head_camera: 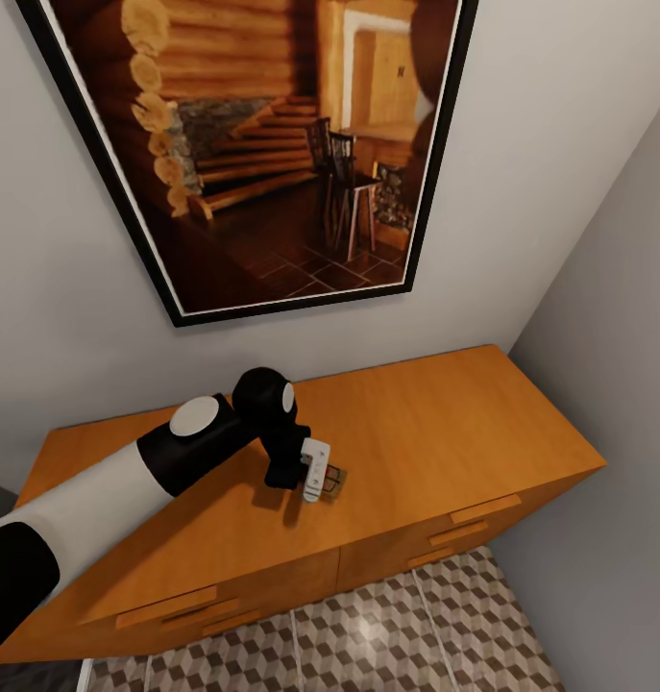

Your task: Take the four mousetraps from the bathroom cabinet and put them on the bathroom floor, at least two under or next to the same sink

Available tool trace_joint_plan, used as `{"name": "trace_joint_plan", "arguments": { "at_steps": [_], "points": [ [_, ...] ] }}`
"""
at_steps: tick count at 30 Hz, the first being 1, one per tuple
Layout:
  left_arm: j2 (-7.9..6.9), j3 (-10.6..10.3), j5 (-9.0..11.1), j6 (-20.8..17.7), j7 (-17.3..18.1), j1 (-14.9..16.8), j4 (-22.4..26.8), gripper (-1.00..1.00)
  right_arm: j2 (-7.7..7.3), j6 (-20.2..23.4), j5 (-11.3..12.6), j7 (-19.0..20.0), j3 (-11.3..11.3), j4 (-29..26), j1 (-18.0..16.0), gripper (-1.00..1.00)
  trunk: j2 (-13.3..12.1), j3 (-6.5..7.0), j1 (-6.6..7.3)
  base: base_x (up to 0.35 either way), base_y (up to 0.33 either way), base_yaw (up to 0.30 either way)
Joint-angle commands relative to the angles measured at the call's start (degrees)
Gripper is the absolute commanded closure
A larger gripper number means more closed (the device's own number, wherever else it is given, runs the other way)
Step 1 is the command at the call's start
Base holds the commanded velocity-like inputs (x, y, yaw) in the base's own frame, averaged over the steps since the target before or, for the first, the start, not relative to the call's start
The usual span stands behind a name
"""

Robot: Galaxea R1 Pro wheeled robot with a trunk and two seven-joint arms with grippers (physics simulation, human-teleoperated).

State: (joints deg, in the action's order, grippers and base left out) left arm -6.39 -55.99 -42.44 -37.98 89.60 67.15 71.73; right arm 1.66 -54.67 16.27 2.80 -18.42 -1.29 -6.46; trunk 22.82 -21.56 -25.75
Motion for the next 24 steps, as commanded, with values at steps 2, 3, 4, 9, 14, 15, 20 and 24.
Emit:
{"name": "trace_joint_plan", "arguments": {
  "at_steps": [2, 3, 4, 9, 14, 15, 20, 24],
  "points": [
    [-0.01, -0.02, -0.36, -0.61, 0.40, 0.08, 0.08, 1.00, 0.01, -0.19, 0.69, 0.36, -0.30, 0.06, -0.04, 1.00, 0.10, -0.09, -0.03, 0.000, 0.000, 0.000],
    [0.00, 0.01, -0.36, -0.61, 0.40, 0.06, 0.08, 1.00, 0.01, -0.18, 0.69, 0.36, -0.30, 0.06, -0.04, 1.00, 0.10, -0.09, -0.03, 0.000, 0.000, 0.000],
    [0.02, 0.04, -0.36, -0.61, 0.40, 0.05, 0.06, 1.00, 0.01, -0.18, 0.69, 0.36, -0.30, 0.06, -0.04, 1.00, 0.10, -0.09, -0.03, 0.000, 0.000, 0.000],
    [0.10, 2.36, -0.36, -1.10, 0.40, 0.07, -0.05, 1.00, 0.01, -0.17, 0.69, 0.36, -0.30, 0.06, -0.04, 1.00, 0.10, -0.09, -0.03, 0.000, 0.000, 0.000],
    [0.14, 5.45, -0.36, -1.49, 0.40, 0.08, -0.07, 1.00, 0.01, -0.17, 0.69, 0.36, -0.30, 0.06, -0.04, 1.00, 0.10, -0.09, -0.03, 0.000, 0.000, 0.000],
    [0.14, 5.62, -0.36, -1.51, 0.40, 0.08, -0.06, 1.00, 0.01, -0.17, 0.69, 0.36, -0.30, 0.06, -0.04, 1.00, 0.10, -0.09, -0.03, 0.000, 0.000, 0.000],
    [0.15, 6.21, -0.36, -1.56, 0.40, 0.08, -0.02, 1.00, 0.01, -0.17, 0.69, 0.36, -0.30, 0.06, -0.04, 1.00, 0.10, -0.09, -0.03, 0.000, 0.000, 0.000],
    [0.14, 6.30, -0.36, -1.57, 0.40, 0.08, -0.02, 1.00, 0.01, -0.17, 0.69, 0.36, -0.30, 0.06, -0.04, 1.00, 0.10, -0.09, -0.03, 0.000, 0.000, 0.000]
  ]
}}
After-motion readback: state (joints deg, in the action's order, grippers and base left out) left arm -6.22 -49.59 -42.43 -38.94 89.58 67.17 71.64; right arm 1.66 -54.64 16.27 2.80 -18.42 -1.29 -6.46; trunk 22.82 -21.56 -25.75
